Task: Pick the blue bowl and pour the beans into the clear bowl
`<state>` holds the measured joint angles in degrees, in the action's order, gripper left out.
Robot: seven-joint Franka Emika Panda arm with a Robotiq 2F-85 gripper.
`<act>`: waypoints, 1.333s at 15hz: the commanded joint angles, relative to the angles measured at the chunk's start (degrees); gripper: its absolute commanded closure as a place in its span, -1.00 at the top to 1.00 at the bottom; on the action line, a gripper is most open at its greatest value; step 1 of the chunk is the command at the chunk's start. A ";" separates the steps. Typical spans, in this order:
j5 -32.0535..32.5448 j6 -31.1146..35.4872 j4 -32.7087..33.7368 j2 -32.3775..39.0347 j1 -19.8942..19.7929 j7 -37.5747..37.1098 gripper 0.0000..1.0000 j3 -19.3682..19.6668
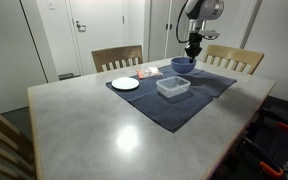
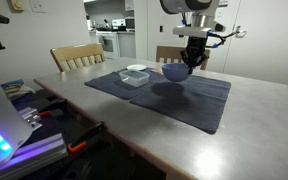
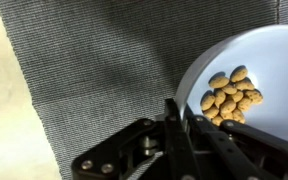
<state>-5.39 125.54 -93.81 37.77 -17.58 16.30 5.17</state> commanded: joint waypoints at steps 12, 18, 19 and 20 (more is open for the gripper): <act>5.18 -2.27 -0.10 -1.91 2.25 -2.86 -0.97 1.26; 7.55 -1.74 -0.93 -2.95 4.83 -7.28 -0.97 1.35; 7.66 -1.66 -1.32 -3.34 5.32 -8.09 -0.97 1.37; 8.06 -1.54 -1.78 -3.81 5.88 -8.93 -0.97 1.53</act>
<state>1.11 124.90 -93.37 36.42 -13.47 9.75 5.80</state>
